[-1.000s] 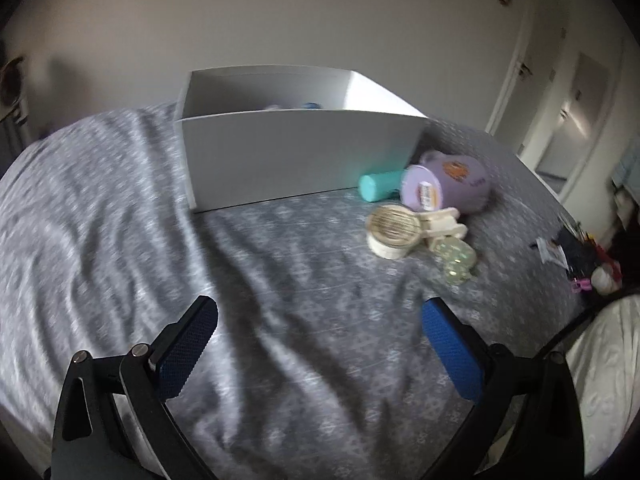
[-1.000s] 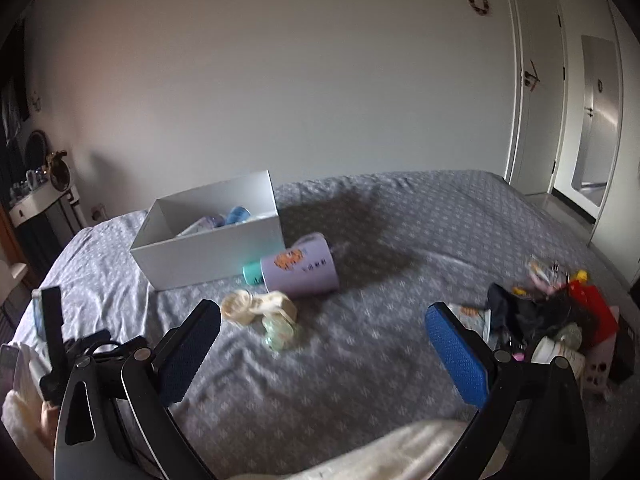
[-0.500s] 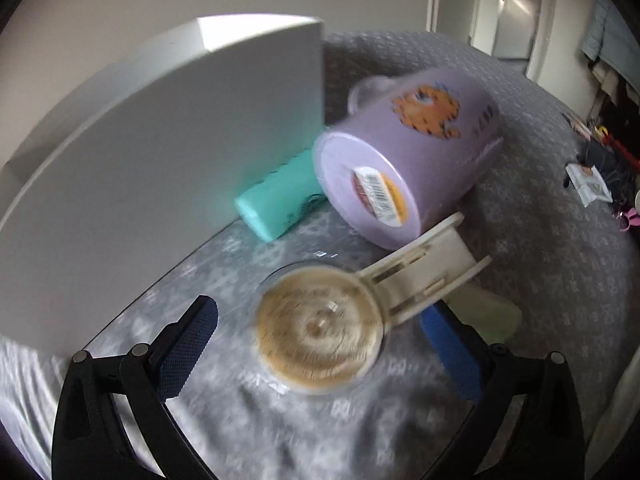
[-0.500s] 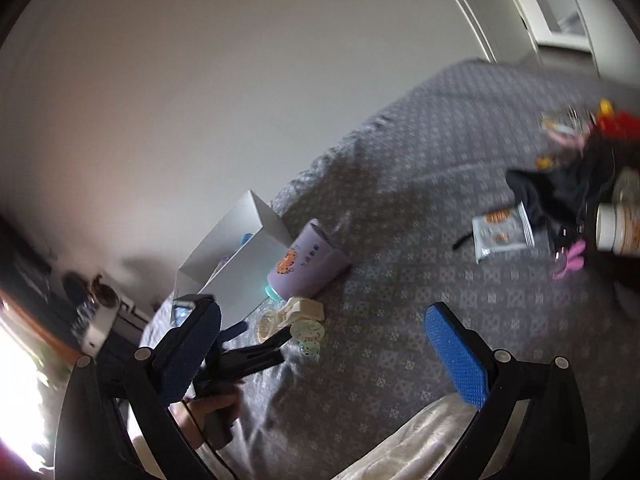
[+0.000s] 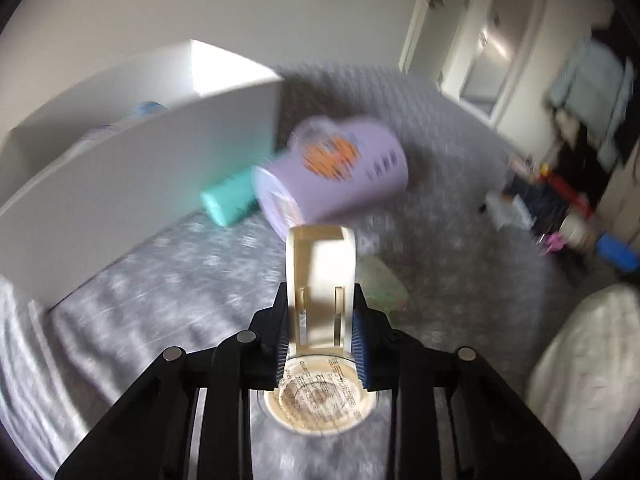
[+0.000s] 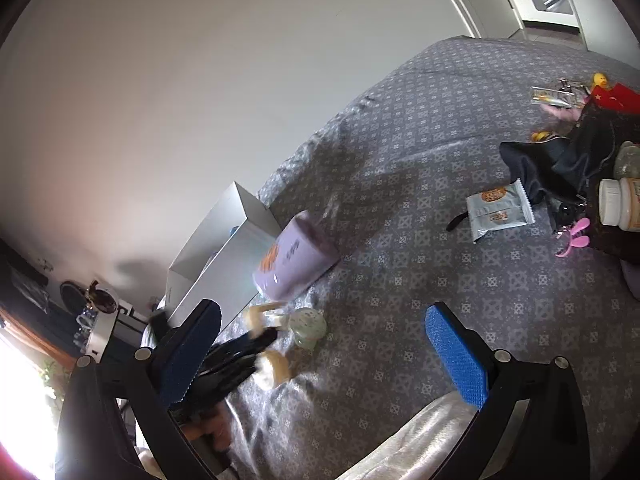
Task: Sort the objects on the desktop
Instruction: 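Grasp the round gold-lidded jar with the left tool, then place the jar into the white box and open the left tool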
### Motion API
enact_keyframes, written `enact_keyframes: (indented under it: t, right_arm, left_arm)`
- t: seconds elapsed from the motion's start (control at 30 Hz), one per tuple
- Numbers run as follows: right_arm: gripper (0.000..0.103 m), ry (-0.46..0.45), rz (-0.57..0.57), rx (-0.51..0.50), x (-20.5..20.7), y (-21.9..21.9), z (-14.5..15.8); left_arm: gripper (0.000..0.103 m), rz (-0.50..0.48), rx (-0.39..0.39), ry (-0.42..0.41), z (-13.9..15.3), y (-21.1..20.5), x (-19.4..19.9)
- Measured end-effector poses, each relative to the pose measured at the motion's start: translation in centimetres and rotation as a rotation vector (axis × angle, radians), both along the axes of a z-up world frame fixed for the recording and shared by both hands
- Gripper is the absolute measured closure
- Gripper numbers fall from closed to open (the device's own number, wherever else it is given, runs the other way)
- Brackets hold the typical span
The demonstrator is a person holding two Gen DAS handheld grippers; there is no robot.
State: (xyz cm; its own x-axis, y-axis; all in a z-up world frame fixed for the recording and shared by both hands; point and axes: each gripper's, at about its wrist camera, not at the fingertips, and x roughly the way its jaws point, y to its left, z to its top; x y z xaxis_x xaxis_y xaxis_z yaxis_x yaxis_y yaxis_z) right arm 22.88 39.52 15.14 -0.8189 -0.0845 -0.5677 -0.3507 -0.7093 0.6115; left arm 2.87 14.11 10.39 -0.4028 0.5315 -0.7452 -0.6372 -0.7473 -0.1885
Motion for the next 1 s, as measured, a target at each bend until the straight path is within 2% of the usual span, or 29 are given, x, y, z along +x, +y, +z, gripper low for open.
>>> enact_keyframes:
  t: [0.07,0.13,0.27,0.33,0.4,0.47,0.6,0.67,0.7,0.77,0.8,0.83,0.9,0.97,1.0]
  right_arm:
    - [0.0,-0.008,-0.014,-0.004,0.2,0.0,0.2]
    - [0.0,-0.007,-0.023,-0.008,0.4,0.0,0.3]
    - [0.0,-0.006,-0.025,0.015,0.3,-0.4,0.8]
    - [0.0,-0.016,-0.02,0.015,0.0,-0.4,0.6]
    - [0.0,-0.022,-0.02,0.005,-0.2,-0.2,0.3]
    - [0.0,-0.021,-0.021,-0.005,-0.1,0.0,0.1]
    - [0.0,-0.038,-0.018,0.001,-0.3,0.1,-0.2]
    - [0.0,-0.048,-0.016,0.008,-0.4,0.0,-0.2]
    - [0.0,-0.05,-0.017,0.014,-0.5,-0.1,-0.2]
    - [0.0,-0.053,-0.018,0.021,-0.5,-0.1,-0.2]
    - [0.0,-0.055,-0.02,0.021,-0.5,-0.1,-0.2]
    - [0.0,-0.058,-0.02,0.019,-0.5,-0.1,-0.2]
    - [0.0,-0.066,-0.017,0.018,-0.7,-0.1,-0.3]
    - [0.0,-0.073,-0.016,0.032,-0.7,-0.2,-0.2]
    - [0.0,-0.075,-0.017,0.04,-0.7,-0.4,-0.1]
  left_arm:
    - [0.078,0.042,0.047,0.016,2.2,-2.3,-0.4]
    - [0.078,0.089,0.082,0.069,4.9,-4.7,-1.3]
    - [0.078,0.259,0.15,0.195,11.0,-9.0,-5.1]
    - [0.078,0.356,0.116,0.247,12.7,-10.3,-8.1]
    - [0.078,0.447,0.047,0.265,12.7,-10.9,-11.5]
    - [0.078,0.521,-0.009,0.247,11.4,-11.3,-14.4]
    - [0.077,0.614,-0.051,0.185,7.3,-11.9,-16.2]
    - [0.074,0.639,-0.044,0.179,5.9,-12.0,-16.0]
    - [0.07,0.648,-0.052,0.167,5.6,-12.0,-15.7]
    - [0.03,0.653,-0.061,0.136,5.2,-12.3,-15.6]
    - [0.022,0.66,-0.056,0.147,5.2,-11.8,-14.4]
    - [0.017,0.669,-0.05,0.172,5.4,-11.9,-13.4]
    - [0.016,0.671,-0.035,0.197,6.1,-12.2,-11.5]
    - [0.001,0.654,-0.018,0.202,6.2,-12.3,-9.4]
    - [0.001,0.655,-0.015,0.207,6.1,-12.3,-8.4]
